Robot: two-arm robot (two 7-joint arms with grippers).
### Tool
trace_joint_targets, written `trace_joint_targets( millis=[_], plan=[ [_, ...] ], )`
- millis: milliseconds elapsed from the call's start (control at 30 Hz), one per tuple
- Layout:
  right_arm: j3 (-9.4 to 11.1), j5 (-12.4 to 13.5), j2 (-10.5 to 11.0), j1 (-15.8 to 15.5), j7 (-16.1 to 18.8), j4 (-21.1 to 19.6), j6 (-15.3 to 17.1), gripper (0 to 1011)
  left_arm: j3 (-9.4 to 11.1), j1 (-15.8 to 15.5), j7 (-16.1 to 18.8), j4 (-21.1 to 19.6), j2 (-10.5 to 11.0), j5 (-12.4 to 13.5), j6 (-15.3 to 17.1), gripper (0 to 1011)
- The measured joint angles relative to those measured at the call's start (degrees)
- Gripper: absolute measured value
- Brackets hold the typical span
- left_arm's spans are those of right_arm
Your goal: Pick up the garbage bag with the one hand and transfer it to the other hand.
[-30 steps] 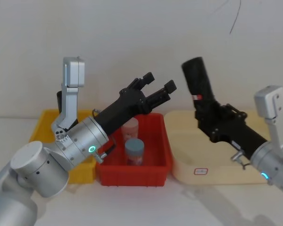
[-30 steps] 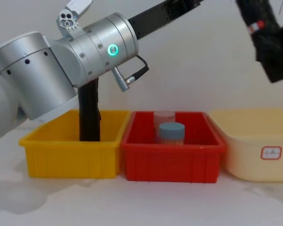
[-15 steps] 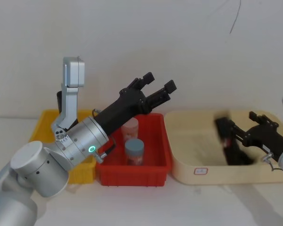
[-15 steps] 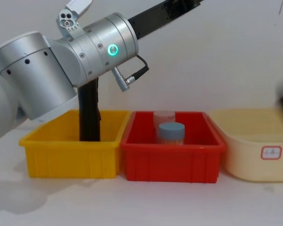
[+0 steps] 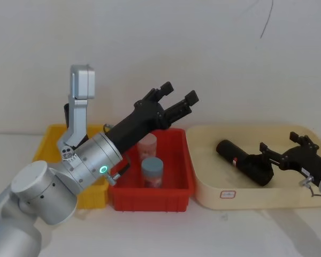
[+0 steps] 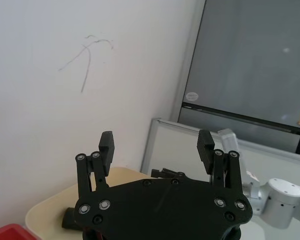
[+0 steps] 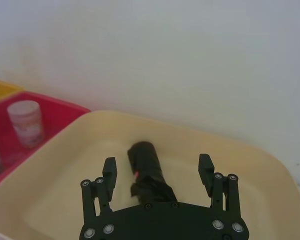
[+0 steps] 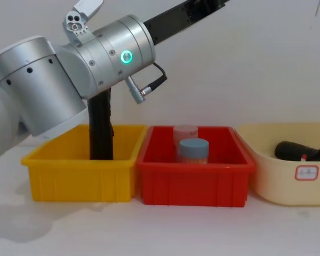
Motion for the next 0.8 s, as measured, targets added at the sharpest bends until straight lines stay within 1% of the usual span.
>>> trace_joint_targets(
  millis=[233,367,433,600,667,800],
  plan=[
    [-0.74,1.05,-0.30,-0.03,1.40,-1.91,-0.35,1001,-0.52,0.73,2.25,-0.88,0.64,0.64,-0.89,1000],
    [-1.44,1.74,-0.60,0.02,2.49,-3.14,-0.48,1002,-0.99,1.45,4.42,-1.71,1.30,1.43,-1.51,1000],
    [-2.00,2.16,-0.84,0.20,3.21,-3.75,-0.50,1001,-1.20,1.80,5.21,-2.10,1.66,1.70,-1.69,1000],
    [-3.57,2.98,-1.47,0.81,5.01,-4.99,-0.51,1002,-1.89,3.17,8.49,-3.64,3.10,2.90,-2.08,1000],
    [-4.51,3.27,-1.85,1.18,5.84,-5.38,-0.45,1001,-2.13,3.71,9.38,-4.24,3.65,3.22,-2.09,1000],
    [-5.95,3.59,-2.40,1.83,7.01,-5.75,-0.19,1001,-3.03,5.49,12.47,-6.07,5.41,4.35,-1.91,1000]
  ],
)
